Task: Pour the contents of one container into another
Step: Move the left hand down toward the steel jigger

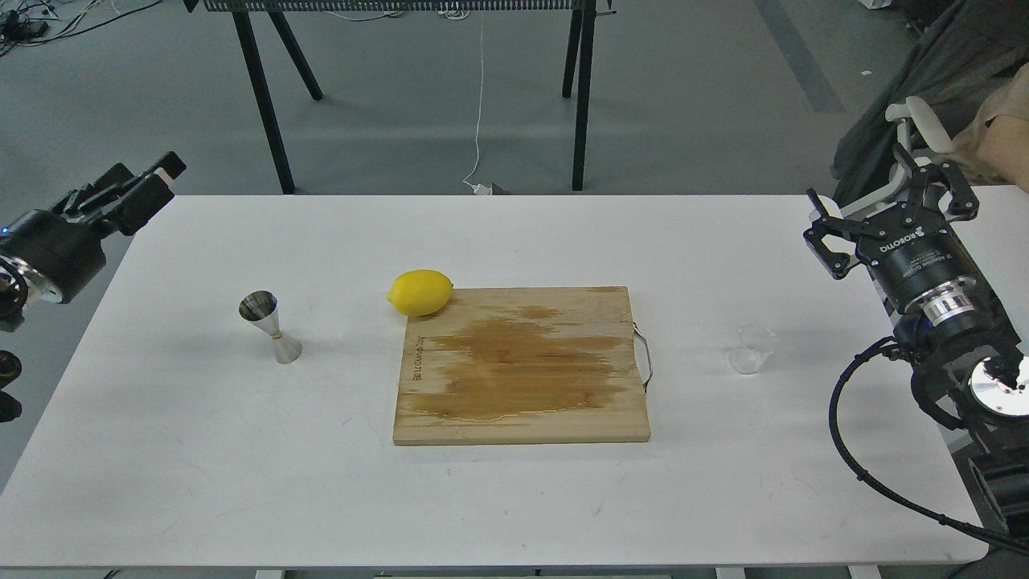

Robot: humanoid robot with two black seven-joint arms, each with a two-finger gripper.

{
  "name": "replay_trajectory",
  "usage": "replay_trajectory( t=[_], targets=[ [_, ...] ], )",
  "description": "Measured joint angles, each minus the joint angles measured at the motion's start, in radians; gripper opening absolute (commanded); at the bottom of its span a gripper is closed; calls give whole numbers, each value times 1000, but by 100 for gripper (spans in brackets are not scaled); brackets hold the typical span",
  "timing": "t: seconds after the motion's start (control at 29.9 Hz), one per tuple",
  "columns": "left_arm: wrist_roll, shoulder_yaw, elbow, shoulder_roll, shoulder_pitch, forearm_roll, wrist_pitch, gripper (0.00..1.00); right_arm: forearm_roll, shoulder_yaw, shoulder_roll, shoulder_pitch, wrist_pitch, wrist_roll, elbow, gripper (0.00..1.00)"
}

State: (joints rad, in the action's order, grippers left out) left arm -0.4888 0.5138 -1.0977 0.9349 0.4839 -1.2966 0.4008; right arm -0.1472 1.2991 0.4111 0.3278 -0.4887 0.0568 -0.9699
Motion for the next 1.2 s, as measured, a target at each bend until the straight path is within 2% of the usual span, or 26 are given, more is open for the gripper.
replay_trajectory(
  t=[0.13, 0.4, 0.77, 1.2],
  targets=[
    [0, 4, -61, -16, -96, -42, 79, 99, 1, -2, 0, -2, 0, 0, 2, 99],
    [0, 18, -62, -104, -214, -207, 88, 99, 1, -5, 0, -10, 0, 0, 2, 99],
    [0, 19, 44, -152, -270, -259, 88, 99, 0, -4, 0, -22, 0, 0, -4, 99],
    [0, 6, 215, -280, -265, -283, 88, 99, 0, 3, 11, -28, 0, 0, -8, 99]
  ],
)
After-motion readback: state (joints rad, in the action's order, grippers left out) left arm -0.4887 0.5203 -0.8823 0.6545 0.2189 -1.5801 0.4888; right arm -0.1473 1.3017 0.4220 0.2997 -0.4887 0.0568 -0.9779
